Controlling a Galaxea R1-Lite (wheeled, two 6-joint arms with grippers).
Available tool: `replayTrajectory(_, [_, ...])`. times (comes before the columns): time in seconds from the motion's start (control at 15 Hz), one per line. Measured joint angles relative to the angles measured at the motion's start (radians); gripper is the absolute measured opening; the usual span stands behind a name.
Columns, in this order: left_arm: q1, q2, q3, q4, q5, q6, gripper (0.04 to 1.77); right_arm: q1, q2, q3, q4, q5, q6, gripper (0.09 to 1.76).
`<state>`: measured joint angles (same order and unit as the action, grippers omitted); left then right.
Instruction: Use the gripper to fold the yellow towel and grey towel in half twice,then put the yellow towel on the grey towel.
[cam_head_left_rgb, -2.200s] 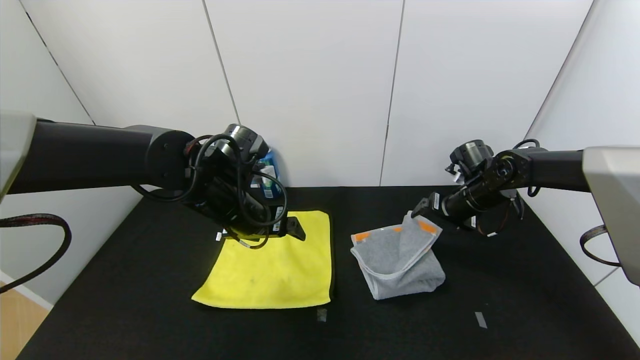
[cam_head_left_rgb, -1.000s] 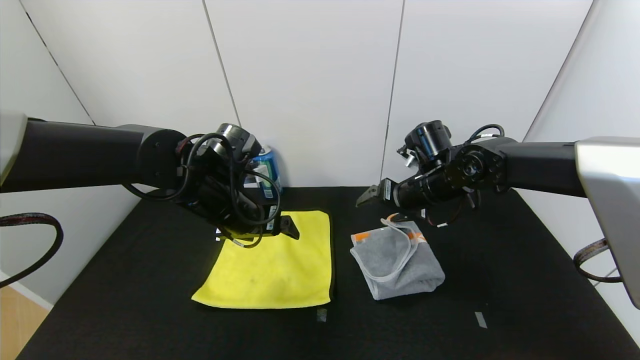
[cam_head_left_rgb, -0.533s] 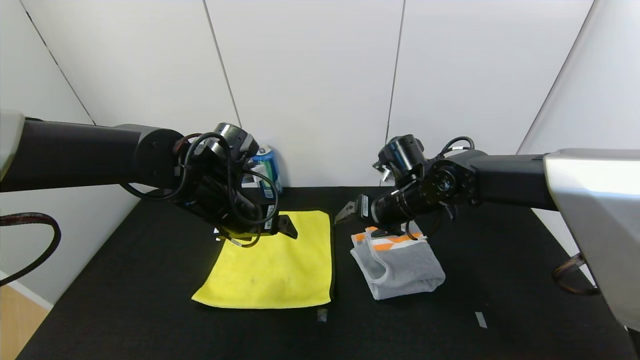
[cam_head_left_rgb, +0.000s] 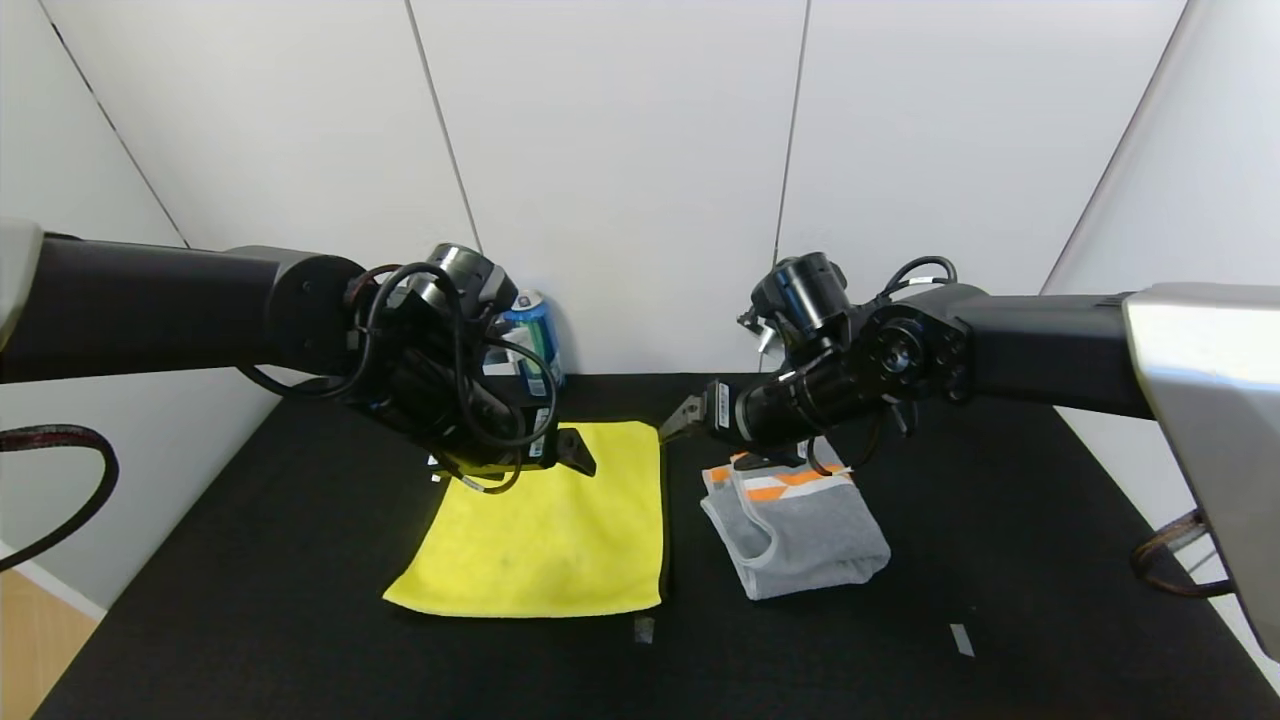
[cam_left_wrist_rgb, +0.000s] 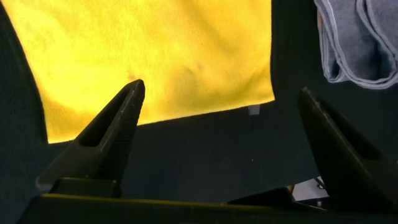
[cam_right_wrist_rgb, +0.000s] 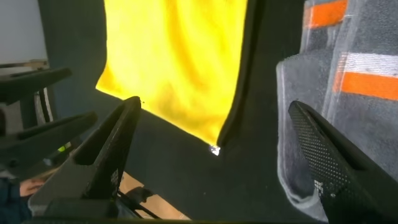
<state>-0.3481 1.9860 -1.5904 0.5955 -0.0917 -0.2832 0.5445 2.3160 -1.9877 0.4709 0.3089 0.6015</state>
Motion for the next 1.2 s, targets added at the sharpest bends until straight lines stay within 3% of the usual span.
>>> replayTrajectory(0.27, [0.004,-0.012,-0.001,0.001,-0.004,0.001,1.72,0.027,-0.046,0.0,0.012,0.006,-0.002,1.71])
replayTrajectory(0.4, [0.071,-0.038,0.013,0.011,-0.012,0.014,1.72,0.076,-0.068,-0.001,0.014,0.007,-0.007,1.71])
replayTrajectory(0.73, [0.233,-0.086,0.082,0.008,-0.085,0.1,1.72,0.1,-0.064,-0.003,0.026,0.007,-0.031,1.71])
replayTrajectory(1.2, [0.312,-0.103,0.178,-0.02,-0.088,0.143,1.72,0.111,0.003,-0.008,0.093,-0.009,-0.064,1.71])
